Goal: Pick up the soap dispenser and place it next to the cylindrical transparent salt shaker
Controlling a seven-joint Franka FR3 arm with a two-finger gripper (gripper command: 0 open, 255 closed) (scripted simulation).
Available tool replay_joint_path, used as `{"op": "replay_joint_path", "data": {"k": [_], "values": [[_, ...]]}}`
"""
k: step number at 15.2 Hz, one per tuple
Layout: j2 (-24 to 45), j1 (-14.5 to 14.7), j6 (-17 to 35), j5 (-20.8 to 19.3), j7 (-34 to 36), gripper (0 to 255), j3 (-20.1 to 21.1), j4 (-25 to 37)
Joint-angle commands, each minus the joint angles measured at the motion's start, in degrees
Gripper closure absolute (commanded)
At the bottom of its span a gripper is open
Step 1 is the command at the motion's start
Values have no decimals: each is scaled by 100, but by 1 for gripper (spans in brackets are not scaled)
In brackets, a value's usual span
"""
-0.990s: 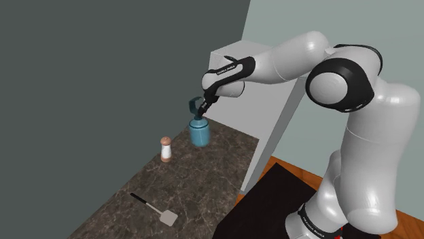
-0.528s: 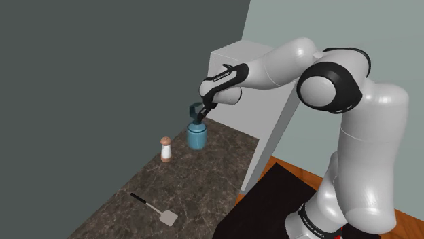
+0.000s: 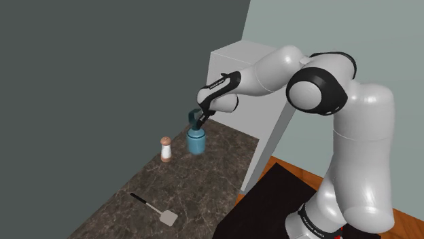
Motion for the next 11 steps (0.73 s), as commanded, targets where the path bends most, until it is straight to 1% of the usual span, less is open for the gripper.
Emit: {"op": "replay_joint_path", "data": {"k": [1,11], "values": [[126,-73,98,123,-106,255,91,31],[723,-413,548,652,-576,255,546,181]]}}
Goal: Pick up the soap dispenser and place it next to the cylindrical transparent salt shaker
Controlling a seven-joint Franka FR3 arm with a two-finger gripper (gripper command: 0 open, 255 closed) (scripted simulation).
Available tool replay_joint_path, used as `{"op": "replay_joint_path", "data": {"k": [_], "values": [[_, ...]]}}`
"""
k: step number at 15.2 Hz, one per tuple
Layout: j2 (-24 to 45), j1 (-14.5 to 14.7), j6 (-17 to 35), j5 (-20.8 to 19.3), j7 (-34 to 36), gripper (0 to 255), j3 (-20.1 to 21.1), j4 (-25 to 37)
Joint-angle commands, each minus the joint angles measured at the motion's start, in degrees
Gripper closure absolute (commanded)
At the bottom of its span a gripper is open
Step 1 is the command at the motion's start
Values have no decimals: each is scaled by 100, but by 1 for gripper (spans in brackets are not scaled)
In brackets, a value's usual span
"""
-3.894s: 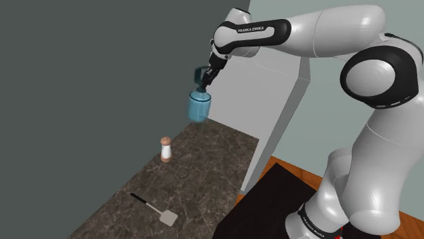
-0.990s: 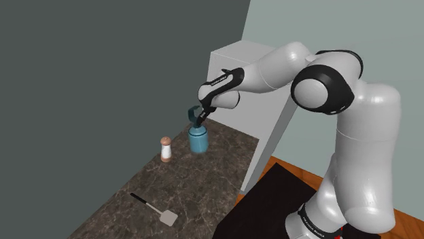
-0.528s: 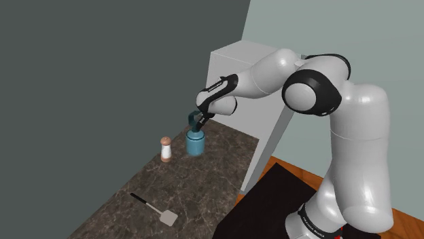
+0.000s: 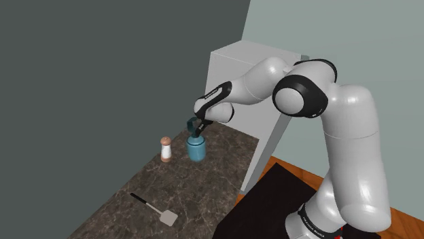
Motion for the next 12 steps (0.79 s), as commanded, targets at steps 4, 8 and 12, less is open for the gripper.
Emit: {"op": "replay_joint_path", "data": {"k": [4,8,12], "values": [[317,-187,206,238,-232,255,231,133],[538,-309,349,387,-381,255,391,229],[538,-310,349,387,-381,255,391,229]]}}
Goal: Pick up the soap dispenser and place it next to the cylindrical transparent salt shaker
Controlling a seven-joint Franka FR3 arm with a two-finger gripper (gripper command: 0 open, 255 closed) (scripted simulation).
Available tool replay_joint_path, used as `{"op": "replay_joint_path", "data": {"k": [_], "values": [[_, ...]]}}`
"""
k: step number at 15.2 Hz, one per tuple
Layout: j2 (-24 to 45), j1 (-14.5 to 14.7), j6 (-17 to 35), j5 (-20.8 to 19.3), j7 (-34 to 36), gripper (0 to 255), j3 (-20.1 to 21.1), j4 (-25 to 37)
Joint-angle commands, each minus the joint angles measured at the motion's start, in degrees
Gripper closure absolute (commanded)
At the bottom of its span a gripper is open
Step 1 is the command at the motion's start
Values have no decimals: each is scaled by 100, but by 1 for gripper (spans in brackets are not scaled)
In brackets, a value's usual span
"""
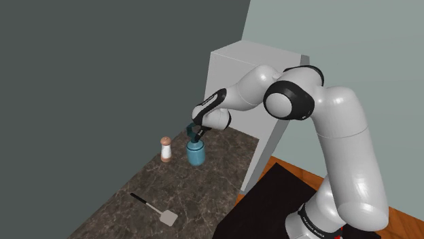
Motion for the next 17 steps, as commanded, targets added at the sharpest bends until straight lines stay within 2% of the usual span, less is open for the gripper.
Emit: {"op": "replay_joint_path", "data": {"k": [1,3,4,9,13,17], "values": [[0,-1,3,1,-1,255,1,6],[0,-1,3,1,-1,255,1,6],[-1,0,2,0,0,0,0,6],[0,-1,3,1,-1,0,1,6],[-751,283,-261,-337,243,0,-387,-512],[-751,282,-261,-338,243,0,-385,-512]]}}
